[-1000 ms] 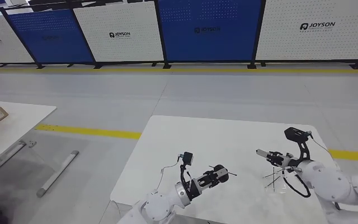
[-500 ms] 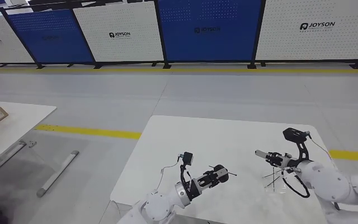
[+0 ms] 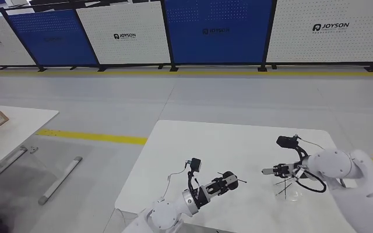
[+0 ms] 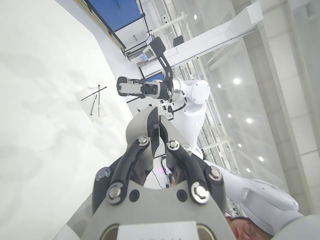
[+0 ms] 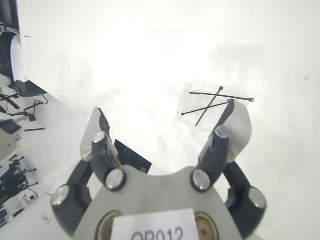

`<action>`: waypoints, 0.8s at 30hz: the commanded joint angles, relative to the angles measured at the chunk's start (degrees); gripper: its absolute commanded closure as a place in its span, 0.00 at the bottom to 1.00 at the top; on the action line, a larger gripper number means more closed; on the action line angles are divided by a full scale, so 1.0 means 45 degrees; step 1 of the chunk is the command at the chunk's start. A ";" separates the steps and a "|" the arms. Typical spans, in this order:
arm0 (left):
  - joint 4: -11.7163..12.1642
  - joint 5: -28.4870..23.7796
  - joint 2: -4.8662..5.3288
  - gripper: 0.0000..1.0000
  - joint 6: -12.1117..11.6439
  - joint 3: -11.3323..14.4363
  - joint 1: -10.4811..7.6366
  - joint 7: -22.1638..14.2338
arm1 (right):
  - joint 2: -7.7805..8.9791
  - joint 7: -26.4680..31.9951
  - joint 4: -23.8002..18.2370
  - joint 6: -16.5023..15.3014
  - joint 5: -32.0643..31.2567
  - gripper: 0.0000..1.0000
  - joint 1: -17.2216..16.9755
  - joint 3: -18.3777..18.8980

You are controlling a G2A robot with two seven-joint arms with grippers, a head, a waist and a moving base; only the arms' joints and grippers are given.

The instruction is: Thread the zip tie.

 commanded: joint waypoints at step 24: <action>0.0000 0.0000 0.0000 1.00 0.0000 0.0000 0.0000 0.0000 | 0.0492 0.0002 -0.0117 0.0164 -0.0227 0.00 0.0091 -0.0559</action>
